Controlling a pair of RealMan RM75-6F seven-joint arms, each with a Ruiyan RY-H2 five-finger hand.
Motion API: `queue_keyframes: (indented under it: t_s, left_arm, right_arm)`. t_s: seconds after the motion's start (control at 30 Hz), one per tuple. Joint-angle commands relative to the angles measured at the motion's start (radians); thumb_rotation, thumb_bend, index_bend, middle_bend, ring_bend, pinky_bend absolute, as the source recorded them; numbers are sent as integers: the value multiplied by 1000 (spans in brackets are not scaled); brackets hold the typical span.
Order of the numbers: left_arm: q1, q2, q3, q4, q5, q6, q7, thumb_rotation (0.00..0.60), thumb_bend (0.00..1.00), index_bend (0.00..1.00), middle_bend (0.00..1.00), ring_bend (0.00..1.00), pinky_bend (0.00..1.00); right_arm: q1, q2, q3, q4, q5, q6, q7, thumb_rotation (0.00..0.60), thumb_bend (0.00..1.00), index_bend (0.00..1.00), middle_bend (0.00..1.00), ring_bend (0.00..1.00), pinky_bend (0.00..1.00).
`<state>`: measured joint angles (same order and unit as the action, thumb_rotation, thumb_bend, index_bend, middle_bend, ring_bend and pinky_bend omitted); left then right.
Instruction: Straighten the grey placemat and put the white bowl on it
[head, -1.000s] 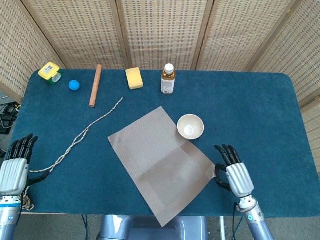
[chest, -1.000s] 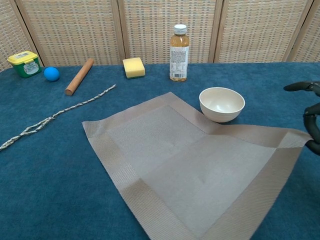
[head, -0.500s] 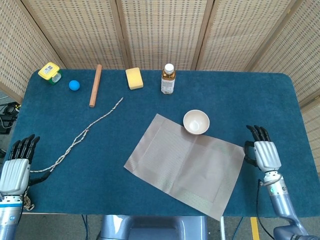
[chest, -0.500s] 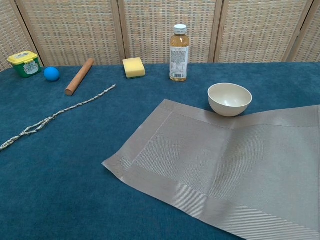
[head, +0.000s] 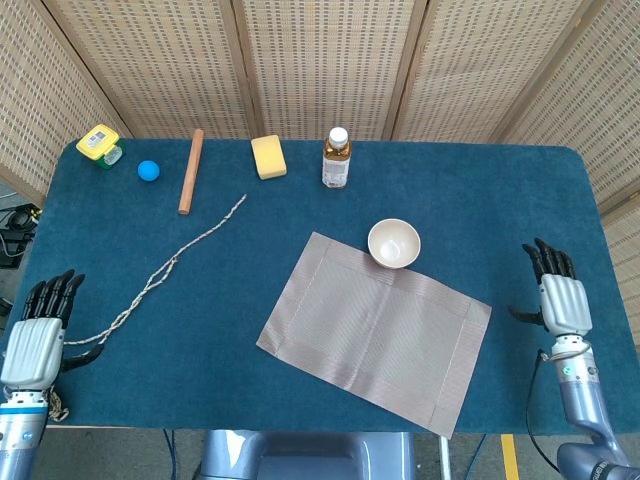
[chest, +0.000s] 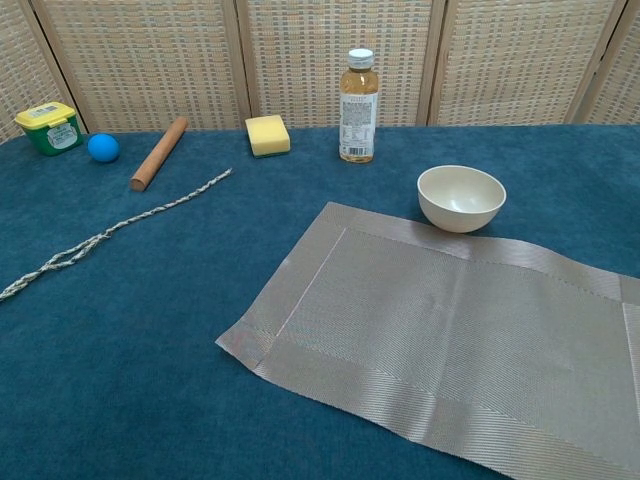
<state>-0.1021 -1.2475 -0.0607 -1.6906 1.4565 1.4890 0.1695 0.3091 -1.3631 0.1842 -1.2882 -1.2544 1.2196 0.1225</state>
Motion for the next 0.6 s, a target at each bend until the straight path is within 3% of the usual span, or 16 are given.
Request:
queue_keyframes:
  t_s: [0.03,0.17,0.4,0.6]
  left_arm:
    - [-3,-2,0,2,6,-1,-5,600,0,0,0,0,0]
    - [-22,-2,-1,6,27,-19,-14,600,0,6,0,0,0]
    - [-134,6,-8,26,134,-121,28,600,0,112,0,0,0]
    - [-253,-49,-22,84,194,-238,44,600,0,223,0,0,0]
  right_arm:
    - [-47,26,-3,-75,-9,75,5,600,279,106,0,0,0]
    - [-96,43,-26,-142,-83,178,39,600,271,107,0,0,0]
    - [-139,86,-46,-216,-206,309,66,600,269,120,0,0,0]
    - [-154,110,-45,-236,-227,336,102,600,270,129,0,0,0]
